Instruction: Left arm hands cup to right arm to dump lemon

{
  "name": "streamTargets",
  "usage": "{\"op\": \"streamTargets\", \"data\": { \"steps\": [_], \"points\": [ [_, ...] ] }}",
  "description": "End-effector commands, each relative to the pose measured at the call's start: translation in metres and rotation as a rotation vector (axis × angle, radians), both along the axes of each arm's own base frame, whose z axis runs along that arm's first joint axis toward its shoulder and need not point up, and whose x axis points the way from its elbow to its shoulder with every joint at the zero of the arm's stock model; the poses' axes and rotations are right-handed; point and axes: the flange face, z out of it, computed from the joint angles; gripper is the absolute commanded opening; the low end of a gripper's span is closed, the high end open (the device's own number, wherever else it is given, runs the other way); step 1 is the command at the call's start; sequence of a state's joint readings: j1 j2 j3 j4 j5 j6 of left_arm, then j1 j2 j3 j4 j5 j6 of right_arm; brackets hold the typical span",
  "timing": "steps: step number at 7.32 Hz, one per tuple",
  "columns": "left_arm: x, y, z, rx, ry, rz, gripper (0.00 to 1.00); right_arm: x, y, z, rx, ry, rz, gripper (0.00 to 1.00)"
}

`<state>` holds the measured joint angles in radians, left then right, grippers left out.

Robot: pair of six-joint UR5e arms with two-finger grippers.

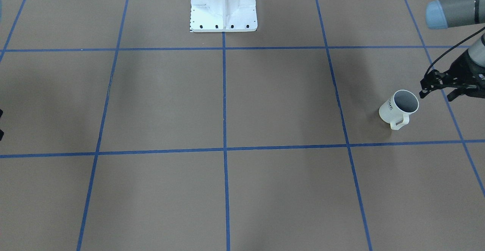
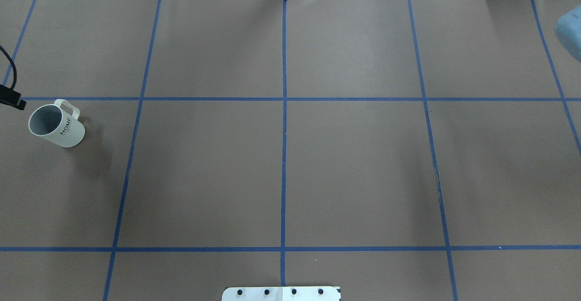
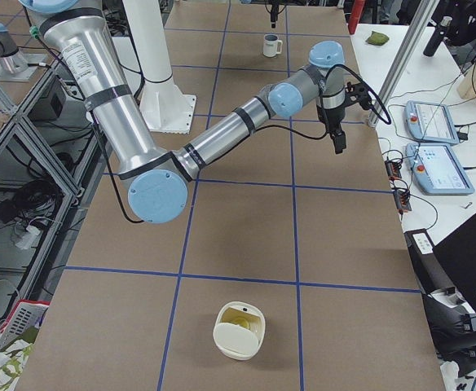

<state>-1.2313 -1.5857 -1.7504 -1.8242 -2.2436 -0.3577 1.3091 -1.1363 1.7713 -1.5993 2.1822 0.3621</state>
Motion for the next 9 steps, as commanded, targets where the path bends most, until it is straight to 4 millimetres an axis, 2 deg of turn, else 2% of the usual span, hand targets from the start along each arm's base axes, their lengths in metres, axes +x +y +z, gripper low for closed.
{"op": "streamTargets", "data": {
  "steps": [1, 2, 3, 4, 6, 7, 8, 9],
  "points": [
    [-0.093, -0.01, 0.013, 0.055, -0.073, 0.034, 1.0, 0.053, 0.014, 0.062, -0.027, 0.056, -0.061, 1.0],
    [-0.133, -0.005, 0.022, 0.065, -0.097, 0.057, 1.0, 0.072, 0.026, 0.098, -0.073, 0.067, -0.052, 1.0],
    [-0.161, 0.002, 0.03, 0.056, -0.103, 0.079, 1.0, 0.087, 0.038, 0.127, -0.109, 0.082, -0.061, 1.0],
    [-0.175, 0.011, 0.041, 0.044, -0.134, 0.065, 1.0, 0.111, 0.05, 0.149, -0.151, 0.073, -0.033, 1.0],
    [-0.172, 0.018, 0.065, -0.002, -0.128, 0.073, 1.0, 0.134, 0.094, 0.222, -0.216, 0.101, -0.096, 1.0],
    [-0.174, 0.023, 0.065, 0.003, -0.13, 0.071, 1.0, 0.142, 0.121, 0.256, -0.28, 0.106, -0.125, 1.0],
    [-0.174, 0.024, 0.067, -0.005, -0.126, 0.069, 1.0, 0.143, 0.166, 0.297, -0.354, 0.106, -0.131, 1.0],
    [-0.173, 0.025, 0.065, -0.008, -0.112, 0.067, 1.0, 0.14, 0.184, 0.308, -0.363, 0.058, -0.134, 1.0]
  ]
}}
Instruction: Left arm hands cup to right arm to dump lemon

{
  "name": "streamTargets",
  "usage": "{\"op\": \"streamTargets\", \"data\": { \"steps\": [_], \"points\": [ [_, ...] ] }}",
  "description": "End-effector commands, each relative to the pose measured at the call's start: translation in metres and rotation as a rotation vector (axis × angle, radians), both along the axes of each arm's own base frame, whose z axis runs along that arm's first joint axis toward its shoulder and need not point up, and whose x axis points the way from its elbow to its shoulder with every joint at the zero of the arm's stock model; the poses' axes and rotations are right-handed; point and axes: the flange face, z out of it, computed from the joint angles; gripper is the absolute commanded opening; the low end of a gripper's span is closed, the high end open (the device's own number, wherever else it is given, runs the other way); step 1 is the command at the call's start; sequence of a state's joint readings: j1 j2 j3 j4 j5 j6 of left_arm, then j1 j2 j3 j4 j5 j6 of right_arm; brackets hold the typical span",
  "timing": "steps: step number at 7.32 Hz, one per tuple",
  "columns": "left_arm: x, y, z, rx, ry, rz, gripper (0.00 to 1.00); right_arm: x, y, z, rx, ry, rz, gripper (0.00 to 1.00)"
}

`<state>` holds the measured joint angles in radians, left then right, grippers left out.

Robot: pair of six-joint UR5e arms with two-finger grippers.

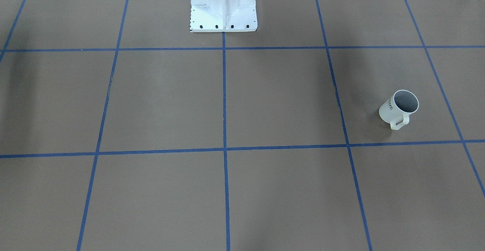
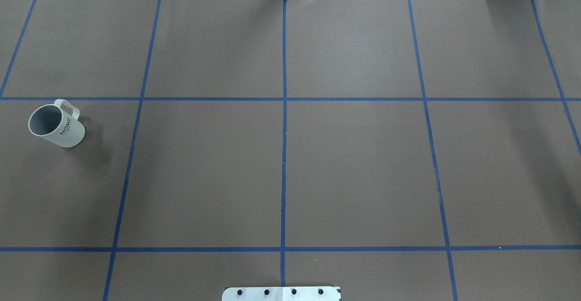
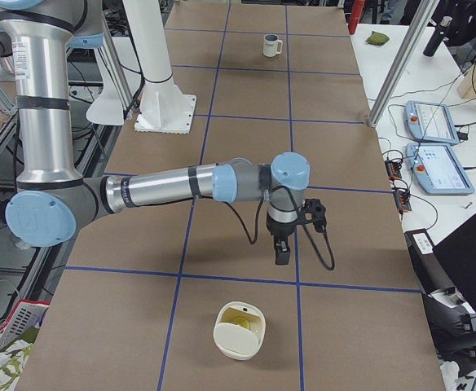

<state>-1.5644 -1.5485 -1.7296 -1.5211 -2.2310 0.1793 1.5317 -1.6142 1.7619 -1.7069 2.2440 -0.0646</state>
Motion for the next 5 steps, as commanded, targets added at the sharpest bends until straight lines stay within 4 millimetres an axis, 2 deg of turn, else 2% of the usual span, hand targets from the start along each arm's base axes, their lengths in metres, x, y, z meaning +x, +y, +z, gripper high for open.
{"op": "streamTargets", "data": {
  "steps": [1, 3, 5],
  "points": [
    [0.0041, 0.0072, 0.0065, -0.032, 0.065, -0.006, 1.0, -0.0042, 0.0415, 0.0334, -0.064, -0.088, 0.0, 1.0],
    [0.0057, 0.01, 0.0136, -0.045, 0.078, -0.003, 1.0, -0.0037, 0.0483, 0.0361, -0.042, -0.086, -0.006, 1.0],
    [0.0058, 0.009, 0.0096, -0.034, 0.078, -0.003, 1.0, -0.0034, 0.0462, 0.0358, 0.007, -0.082, -0.005, 1.0]
  ]
}}
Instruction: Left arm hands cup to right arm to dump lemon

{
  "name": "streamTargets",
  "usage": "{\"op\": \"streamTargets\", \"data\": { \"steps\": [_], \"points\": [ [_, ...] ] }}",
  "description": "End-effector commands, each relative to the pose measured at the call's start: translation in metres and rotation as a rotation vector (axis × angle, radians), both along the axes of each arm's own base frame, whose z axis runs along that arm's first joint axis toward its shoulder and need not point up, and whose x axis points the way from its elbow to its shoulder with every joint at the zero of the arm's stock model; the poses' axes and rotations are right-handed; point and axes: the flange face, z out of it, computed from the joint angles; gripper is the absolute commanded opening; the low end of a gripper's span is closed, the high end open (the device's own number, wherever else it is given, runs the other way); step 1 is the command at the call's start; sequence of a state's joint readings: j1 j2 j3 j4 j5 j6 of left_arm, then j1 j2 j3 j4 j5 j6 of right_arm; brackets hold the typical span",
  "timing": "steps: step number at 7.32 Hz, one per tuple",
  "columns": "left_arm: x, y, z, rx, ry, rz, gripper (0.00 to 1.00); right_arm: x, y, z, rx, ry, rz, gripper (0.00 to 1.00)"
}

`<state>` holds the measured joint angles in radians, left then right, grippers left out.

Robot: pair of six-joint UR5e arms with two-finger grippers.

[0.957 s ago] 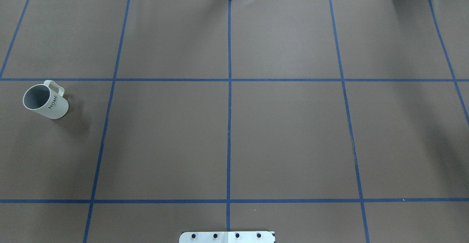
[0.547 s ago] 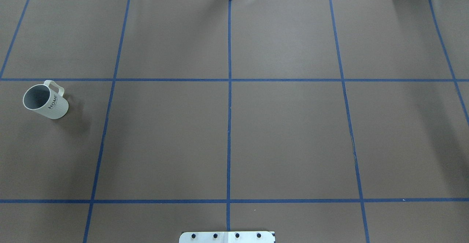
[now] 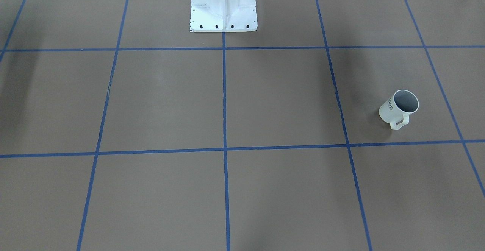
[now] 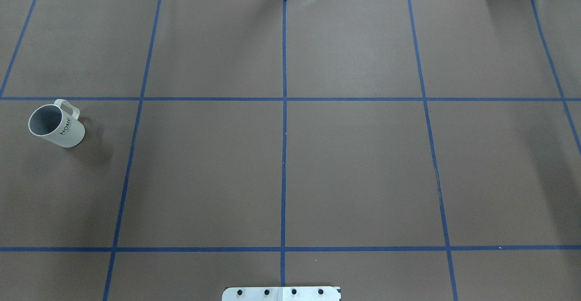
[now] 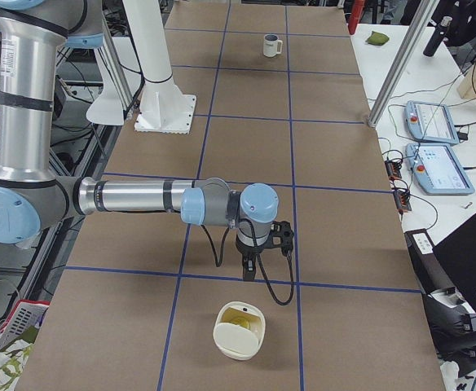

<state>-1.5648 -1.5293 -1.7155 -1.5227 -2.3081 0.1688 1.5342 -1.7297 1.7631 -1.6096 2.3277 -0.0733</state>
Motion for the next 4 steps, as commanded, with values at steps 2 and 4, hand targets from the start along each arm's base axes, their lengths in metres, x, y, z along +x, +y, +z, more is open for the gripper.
{"op": "streamTargets", "data": {
  "steps": [2, 4],
  "points": [
    [0.0, 0.011, 0.009, -0.014, 0.0, 0.004, 1.0, 0.0, -0.004, -0.004, 0.028, -0.002, 0.002, 1.0],
    [0.002, 0.009, 0.007, 0.015, -0.007, 0.004, 1.0, 0.0, -0.005, 0.009, 0.013, -0.001, -0.006, 1.0]
  ]
}}
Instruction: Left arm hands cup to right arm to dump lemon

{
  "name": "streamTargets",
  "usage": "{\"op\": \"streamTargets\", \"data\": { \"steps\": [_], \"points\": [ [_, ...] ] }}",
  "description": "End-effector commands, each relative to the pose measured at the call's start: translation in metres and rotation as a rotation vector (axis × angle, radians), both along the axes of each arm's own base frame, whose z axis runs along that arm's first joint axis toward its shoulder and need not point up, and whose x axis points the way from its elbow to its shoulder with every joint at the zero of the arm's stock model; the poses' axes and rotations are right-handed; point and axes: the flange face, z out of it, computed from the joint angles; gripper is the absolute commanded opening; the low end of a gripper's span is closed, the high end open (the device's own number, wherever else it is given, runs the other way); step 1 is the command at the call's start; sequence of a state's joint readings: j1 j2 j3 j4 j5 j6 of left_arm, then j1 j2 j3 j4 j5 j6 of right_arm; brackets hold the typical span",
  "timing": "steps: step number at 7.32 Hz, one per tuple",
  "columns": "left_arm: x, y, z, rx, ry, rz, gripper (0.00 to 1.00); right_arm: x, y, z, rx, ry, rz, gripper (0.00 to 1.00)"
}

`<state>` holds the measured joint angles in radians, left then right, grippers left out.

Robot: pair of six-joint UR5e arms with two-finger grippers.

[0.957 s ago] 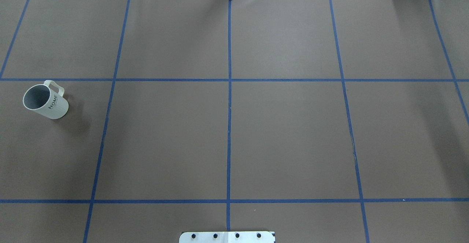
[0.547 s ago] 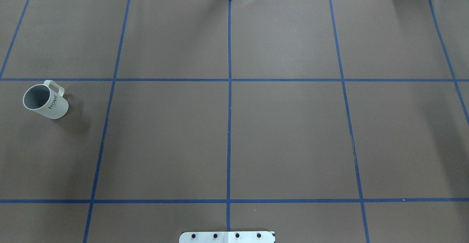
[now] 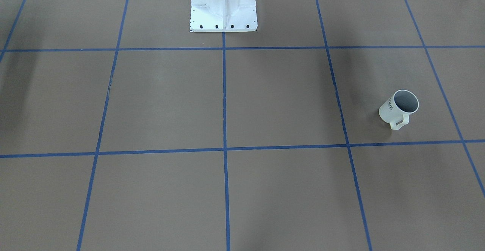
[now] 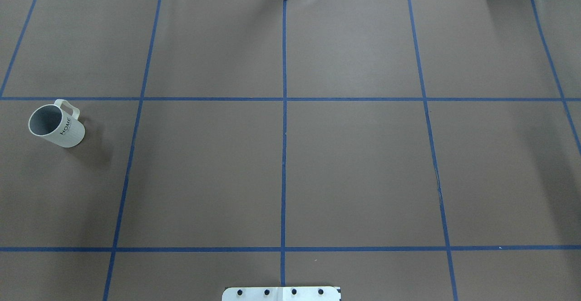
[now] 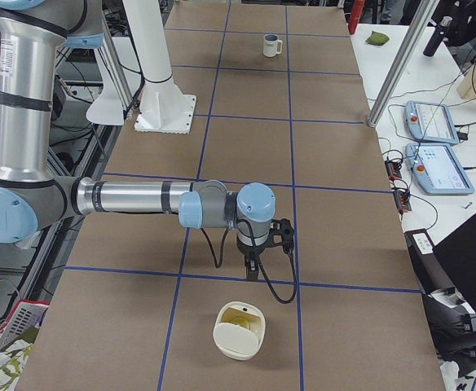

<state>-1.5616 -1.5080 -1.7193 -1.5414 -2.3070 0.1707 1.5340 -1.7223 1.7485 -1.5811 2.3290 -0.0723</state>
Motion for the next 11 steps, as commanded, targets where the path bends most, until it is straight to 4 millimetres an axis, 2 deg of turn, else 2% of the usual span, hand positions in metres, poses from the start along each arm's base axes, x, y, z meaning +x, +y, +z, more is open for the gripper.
{"op": "streamTargets", "data": {
  "steps": [1, 4, 6, 11],
  "points": [
    [0.0001, 0.0008, 0.0027, 0.01, -0.007, 0.0, 1.0, 0.0, -0.0002, 0.0089, -0.008, 0.001, -0.007, 1.0],
    [0.0001, 0.0023, 0.0049, 0.005, -0.007, 0.0, 1.0, 0.0, -0.0002, 0.0064, 0.055, -0.001, -0.005, 1.0],
    [0.0001, 0.008, 0.0106, -0.007, -0.008, 0.0, 1.0, 0.0, 0.0008, 0.007, 0.057, -0.002, -0.002, 1.0],
    [0.0001, 0.008, 0.0099, -0.005, -0.008, 0.0, 1.0, -0.0001, 0.0008, 0.0069, 0.054, -0.003, 0.0, 1.0]
  ]
}}
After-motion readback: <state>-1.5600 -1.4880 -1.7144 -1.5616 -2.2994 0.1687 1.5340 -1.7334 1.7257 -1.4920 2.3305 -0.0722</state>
